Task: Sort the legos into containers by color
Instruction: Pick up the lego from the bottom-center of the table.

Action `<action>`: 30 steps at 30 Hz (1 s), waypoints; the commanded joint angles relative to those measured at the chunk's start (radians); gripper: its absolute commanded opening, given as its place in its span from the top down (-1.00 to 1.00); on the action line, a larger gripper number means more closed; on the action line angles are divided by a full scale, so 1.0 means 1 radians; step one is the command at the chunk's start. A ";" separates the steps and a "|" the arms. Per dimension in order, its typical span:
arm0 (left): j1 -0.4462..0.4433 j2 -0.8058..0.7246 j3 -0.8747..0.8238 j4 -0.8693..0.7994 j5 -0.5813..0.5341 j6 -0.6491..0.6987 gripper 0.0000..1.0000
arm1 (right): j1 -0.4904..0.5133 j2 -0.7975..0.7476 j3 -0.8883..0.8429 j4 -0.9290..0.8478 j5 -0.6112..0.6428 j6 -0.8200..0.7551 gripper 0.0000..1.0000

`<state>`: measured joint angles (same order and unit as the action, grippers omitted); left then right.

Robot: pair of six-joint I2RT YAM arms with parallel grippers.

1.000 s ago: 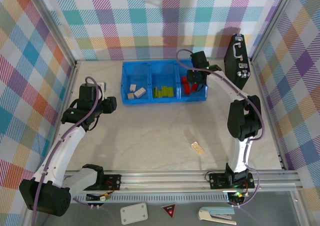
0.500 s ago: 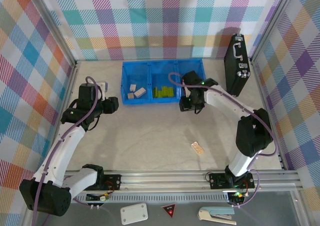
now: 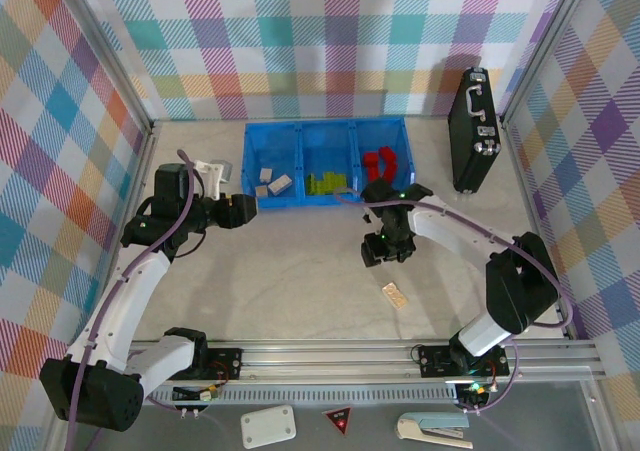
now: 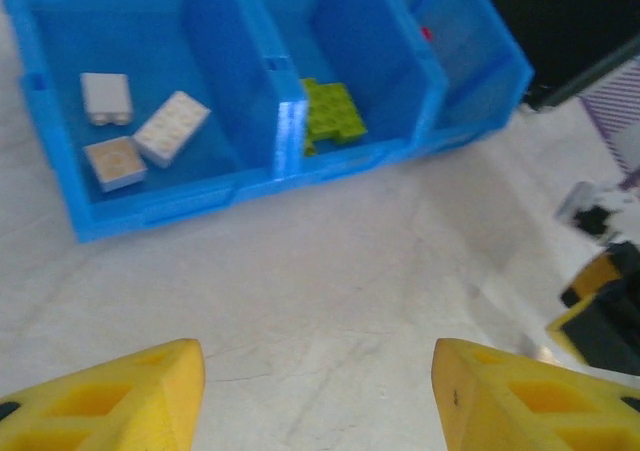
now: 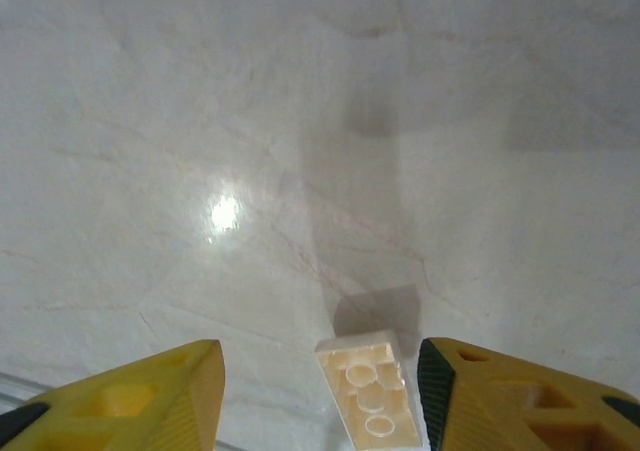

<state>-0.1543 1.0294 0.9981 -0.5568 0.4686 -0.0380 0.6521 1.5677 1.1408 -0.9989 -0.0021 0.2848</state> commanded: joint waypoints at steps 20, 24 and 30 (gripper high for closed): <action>0.010 0.005 -0.018 0.053 0.239 0.036 -0.30 | 0.144 0.213 -0.069 -0.084 0.099 0.077 -0.16; 0.011 0.006 -0.017 0.052 0.236 0.035 -0.30 | 0.146 0.226 -0.070 -0.084 0.114 0.083 -0.08; 0.012 0.004 -0.018 0.048 0.232 0.038 -0.31 | 0.146 0.224 -0.083 -0.089 0.125 0.107 0.15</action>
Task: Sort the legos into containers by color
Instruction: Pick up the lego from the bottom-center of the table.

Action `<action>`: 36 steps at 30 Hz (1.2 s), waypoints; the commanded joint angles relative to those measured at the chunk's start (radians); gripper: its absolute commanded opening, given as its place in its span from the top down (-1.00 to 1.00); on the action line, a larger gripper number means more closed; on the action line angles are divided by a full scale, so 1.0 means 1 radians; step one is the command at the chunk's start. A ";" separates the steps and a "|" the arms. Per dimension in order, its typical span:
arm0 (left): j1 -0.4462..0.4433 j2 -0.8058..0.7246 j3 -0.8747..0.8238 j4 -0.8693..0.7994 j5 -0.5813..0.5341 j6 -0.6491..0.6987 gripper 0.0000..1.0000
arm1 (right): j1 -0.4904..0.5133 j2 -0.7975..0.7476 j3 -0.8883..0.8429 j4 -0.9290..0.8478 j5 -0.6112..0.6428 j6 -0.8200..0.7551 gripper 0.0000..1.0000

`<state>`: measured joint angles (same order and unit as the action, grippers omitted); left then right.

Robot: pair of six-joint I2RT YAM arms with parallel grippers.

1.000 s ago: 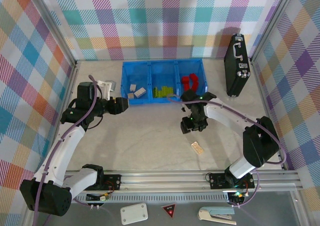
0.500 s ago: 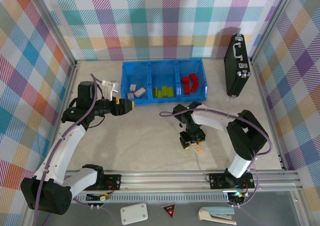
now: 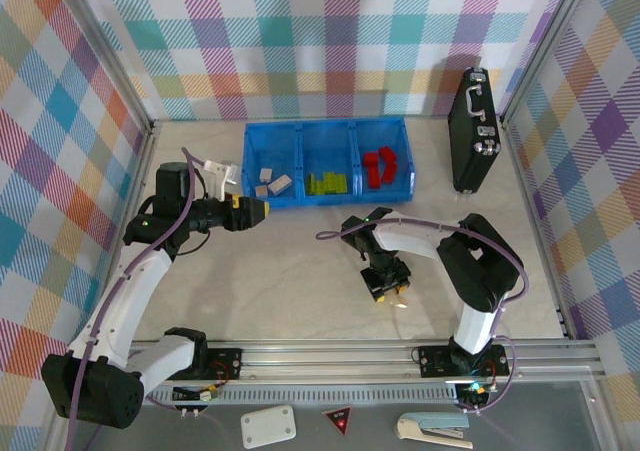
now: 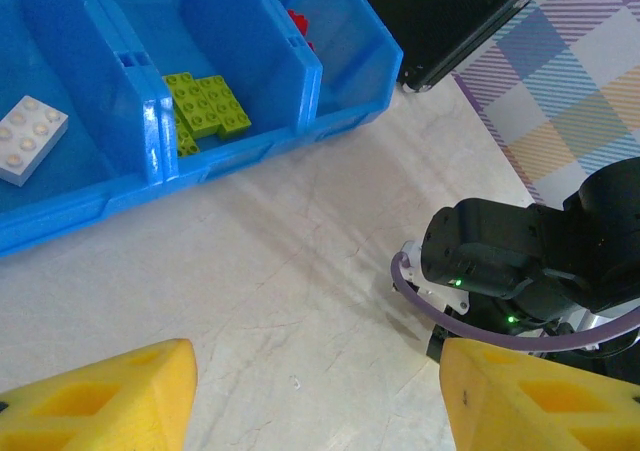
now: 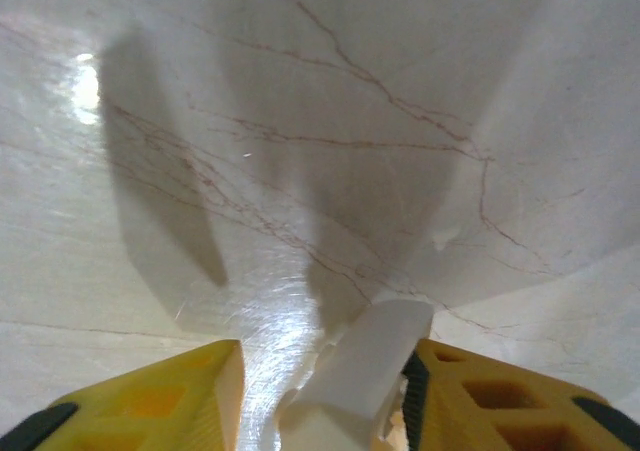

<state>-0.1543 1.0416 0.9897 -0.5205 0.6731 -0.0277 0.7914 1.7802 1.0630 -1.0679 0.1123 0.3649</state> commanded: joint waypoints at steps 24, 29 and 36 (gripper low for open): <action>0.011 -0.027 -0.005 -0.012 -0.091 0.030 -0.31 | 0.006 -0.066 0.164 0.044 -0.082 0.067 0.49; 0.010 -0.032 0.000 -0.030 -0.168 0.030 -0.31 | 0.006 -0.038 0.279 0.135 -0.134 0.072 0.50; 0.012 -0.044 -0.002 -0.039 -0.245 0.031 -0.31 | 0.006 0.058 0.458 0.252 -0.163 0.057 0.50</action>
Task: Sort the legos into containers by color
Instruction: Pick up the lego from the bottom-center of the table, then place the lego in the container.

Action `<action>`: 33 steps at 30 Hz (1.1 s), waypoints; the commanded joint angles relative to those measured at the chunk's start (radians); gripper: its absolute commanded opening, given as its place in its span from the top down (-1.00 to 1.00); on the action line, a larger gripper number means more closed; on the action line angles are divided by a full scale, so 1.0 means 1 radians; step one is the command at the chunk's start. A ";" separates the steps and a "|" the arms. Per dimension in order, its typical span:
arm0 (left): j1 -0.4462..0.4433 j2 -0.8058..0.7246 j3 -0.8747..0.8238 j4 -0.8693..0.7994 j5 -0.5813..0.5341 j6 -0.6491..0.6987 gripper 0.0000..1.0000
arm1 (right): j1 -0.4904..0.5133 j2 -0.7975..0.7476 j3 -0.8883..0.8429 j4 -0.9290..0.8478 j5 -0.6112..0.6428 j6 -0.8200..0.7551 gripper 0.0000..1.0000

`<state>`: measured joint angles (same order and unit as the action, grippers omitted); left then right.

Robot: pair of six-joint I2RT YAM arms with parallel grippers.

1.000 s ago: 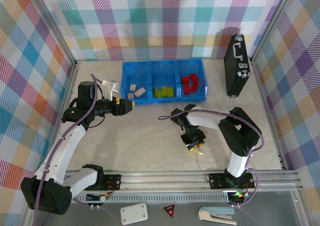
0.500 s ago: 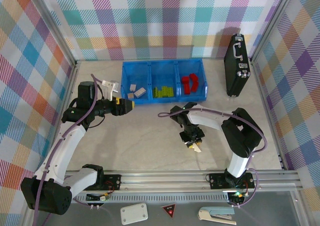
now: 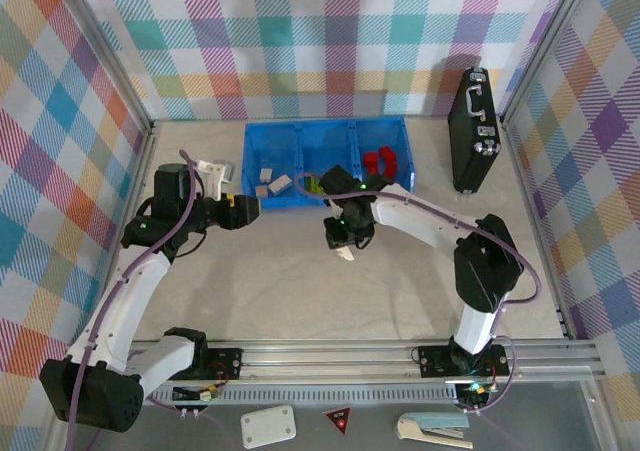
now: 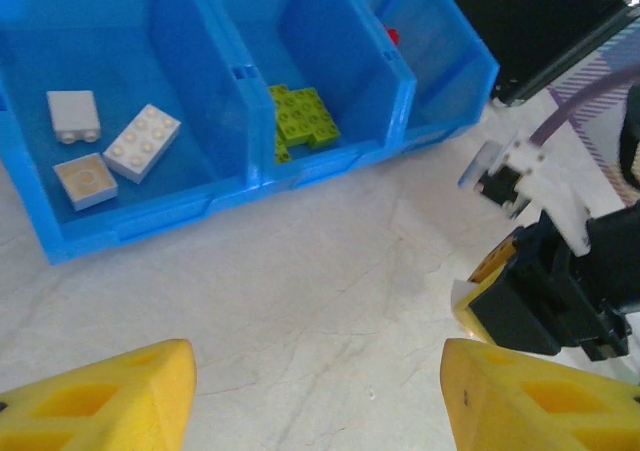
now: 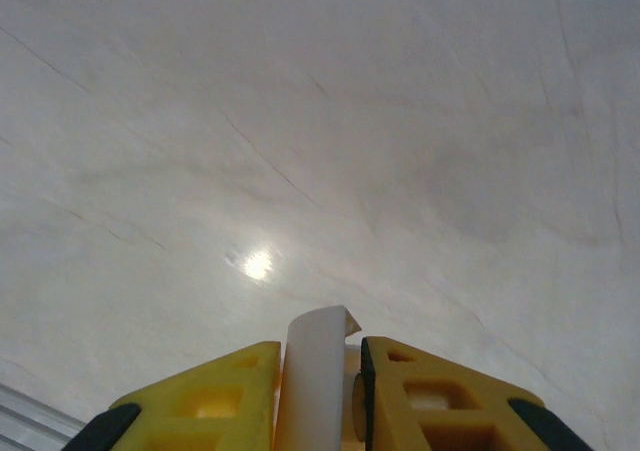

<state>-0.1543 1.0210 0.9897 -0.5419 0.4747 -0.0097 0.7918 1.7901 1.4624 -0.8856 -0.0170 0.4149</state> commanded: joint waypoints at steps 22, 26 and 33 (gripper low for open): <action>0.012 -0.037 -0.007 -0.009 -0.067 0.003 -0.32 | 0.006 0.468 0.644 0.370 0.077 -0.021 0.53; 0.012 -0.037 -0.009 -0.007 -0.070 0.001 -0.31 | 0.006 0.569 0.790 0.366 0.131 -0.038 0.53; 0.011 -0.043 -0.013 -0.006 -0.083 0.001 -0.32 | 0.006 0.678 0.902 0.451 0.253 -0.077 0.53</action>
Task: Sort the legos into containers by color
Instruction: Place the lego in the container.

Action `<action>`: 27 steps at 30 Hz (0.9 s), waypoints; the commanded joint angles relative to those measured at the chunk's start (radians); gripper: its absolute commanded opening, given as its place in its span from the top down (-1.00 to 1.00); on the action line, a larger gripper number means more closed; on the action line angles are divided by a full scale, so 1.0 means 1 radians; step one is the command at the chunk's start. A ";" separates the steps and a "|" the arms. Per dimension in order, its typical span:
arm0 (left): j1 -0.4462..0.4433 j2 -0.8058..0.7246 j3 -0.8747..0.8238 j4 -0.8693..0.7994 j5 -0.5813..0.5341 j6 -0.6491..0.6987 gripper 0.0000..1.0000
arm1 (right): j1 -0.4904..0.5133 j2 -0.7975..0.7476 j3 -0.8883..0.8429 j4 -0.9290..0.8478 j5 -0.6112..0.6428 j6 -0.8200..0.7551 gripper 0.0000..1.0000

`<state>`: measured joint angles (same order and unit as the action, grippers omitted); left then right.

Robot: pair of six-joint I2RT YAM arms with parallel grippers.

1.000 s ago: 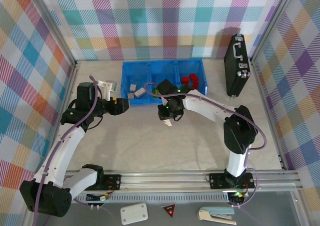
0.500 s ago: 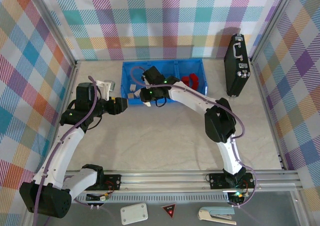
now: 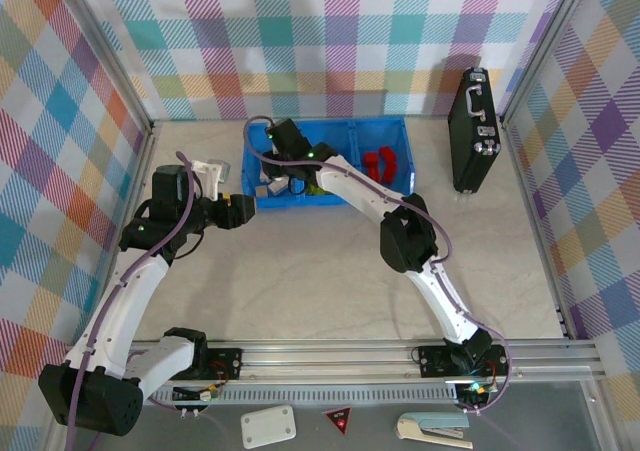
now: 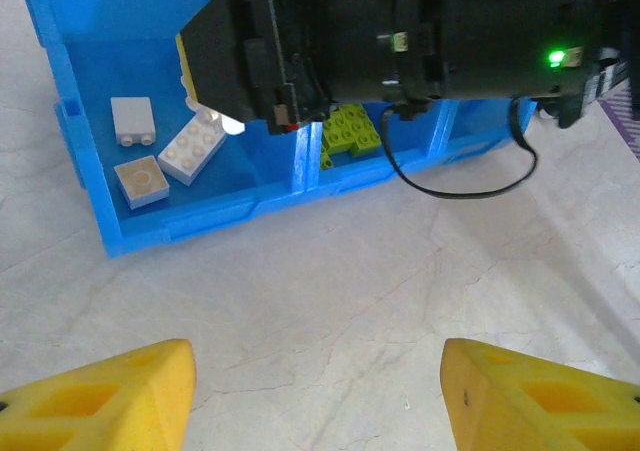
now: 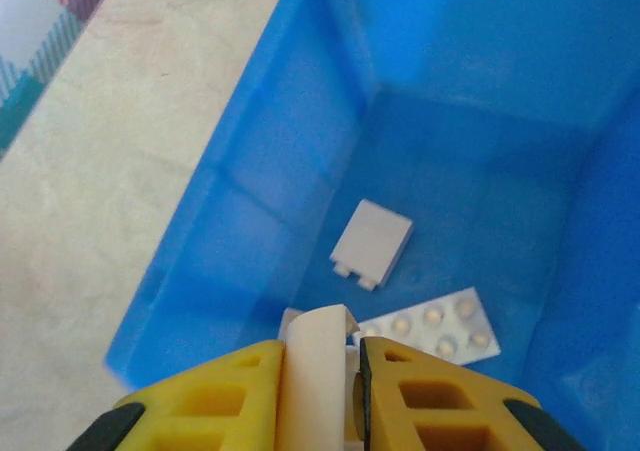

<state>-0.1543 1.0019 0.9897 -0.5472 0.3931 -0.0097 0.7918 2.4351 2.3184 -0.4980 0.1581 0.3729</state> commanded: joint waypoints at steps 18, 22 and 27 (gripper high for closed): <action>0.011 -0.034 -0.022 0.004 -0.046 0.001 -0.34 | 0.005 0.152 0.185 0.175 0.178 -0.134 0.05; 0.011 -0.036 -0.022 -0.003 -0.092 -0.003 -0.39 | 0.006 0.099 0.170 0.114 0.181 -0.130 -0.02; 0.011 -0.027 -0.020 -0.020 -0.183 -0.016 -0.64 | 0.006 -0.026 0.047 0.071 0.161 -0.119 -0.22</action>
<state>-0.1543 0.9897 0.9821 -0.5488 0.2768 -0.0162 0.7963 2.5423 2.4001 -0.3962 0.3141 0.2501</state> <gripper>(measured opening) 0.801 0.601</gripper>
